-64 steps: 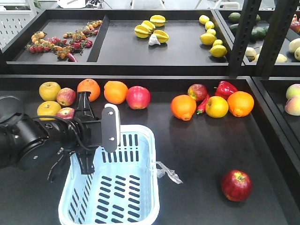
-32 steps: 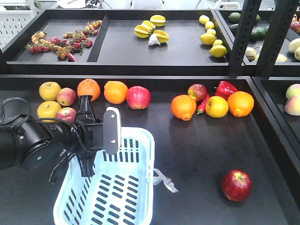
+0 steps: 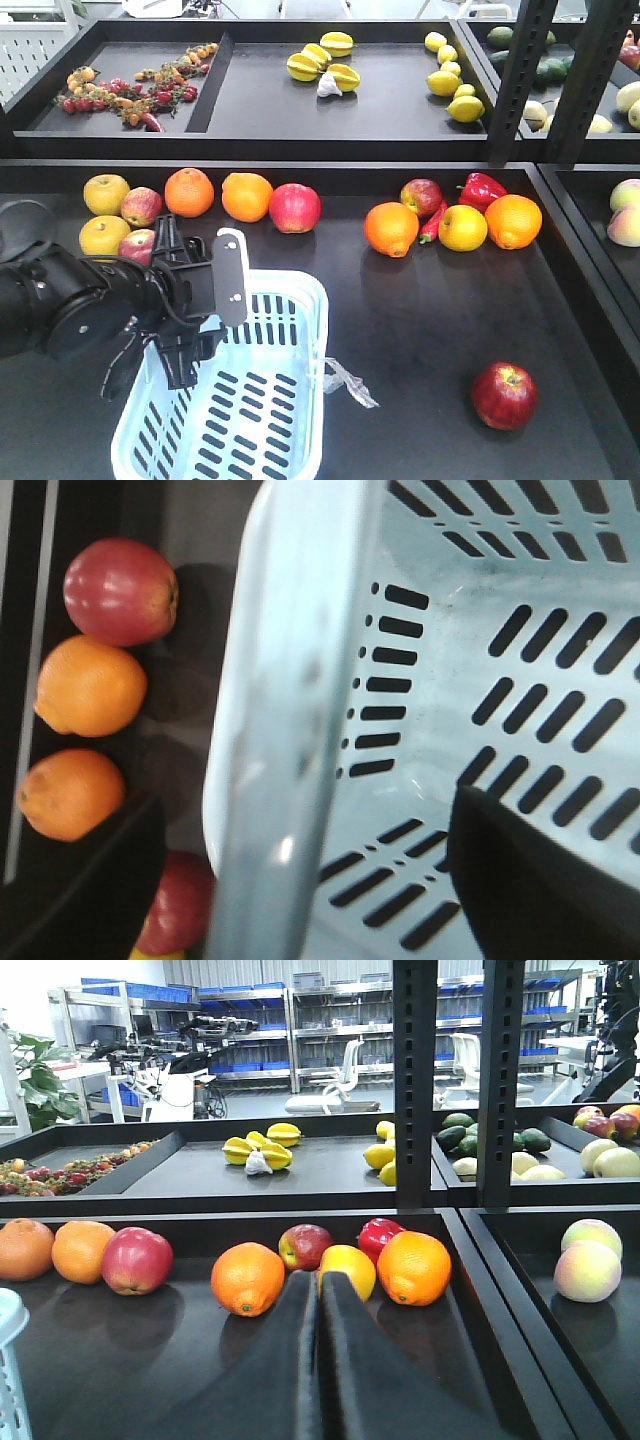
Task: Pick three apples into basket with both arms
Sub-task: 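Lower the light-blue basket onto the table with the left gripper, then open the left gripper and raise it away from the basket handle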
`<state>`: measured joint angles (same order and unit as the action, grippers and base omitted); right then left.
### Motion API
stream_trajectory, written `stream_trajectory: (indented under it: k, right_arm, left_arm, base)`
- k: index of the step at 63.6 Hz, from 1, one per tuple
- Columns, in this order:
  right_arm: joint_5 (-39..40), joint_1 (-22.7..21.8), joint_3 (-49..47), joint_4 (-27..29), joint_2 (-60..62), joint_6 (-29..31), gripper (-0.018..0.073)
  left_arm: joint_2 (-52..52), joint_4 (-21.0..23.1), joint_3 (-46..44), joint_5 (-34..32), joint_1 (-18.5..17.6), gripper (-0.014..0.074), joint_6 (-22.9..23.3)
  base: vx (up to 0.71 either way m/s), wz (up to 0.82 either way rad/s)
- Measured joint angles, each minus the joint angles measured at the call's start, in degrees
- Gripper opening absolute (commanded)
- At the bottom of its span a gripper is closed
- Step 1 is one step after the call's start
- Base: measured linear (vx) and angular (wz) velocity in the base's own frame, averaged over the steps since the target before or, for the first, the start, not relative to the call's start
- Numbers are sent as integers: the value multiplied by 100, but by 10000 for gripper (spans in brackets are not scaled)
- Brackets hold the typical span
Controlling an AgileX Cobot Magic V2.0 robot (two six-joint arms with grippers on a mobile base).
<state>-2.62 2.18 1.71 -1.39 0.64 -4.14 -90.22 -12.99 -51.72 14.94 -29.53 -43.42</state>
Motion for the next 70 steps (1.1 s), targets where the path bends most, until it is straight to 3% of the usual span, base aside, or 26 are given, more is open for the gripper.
stream_trajectory:
  k: [19,46,70]
  right_arm:
    - [0,0,0,0,0,0,-9]
    - [0,0,0,0,0,0,-9]
    - [0,0,0,0,0,0,-9]
  left_arm:
    - [730,536,0,494,5,587,203]
    - [2268,614,6,1445,27,587,2131]
    - [2882,620,43,1513,1227,587,3672]
  base:
    - [0,0]
    - [0,0]
    - [0,0]
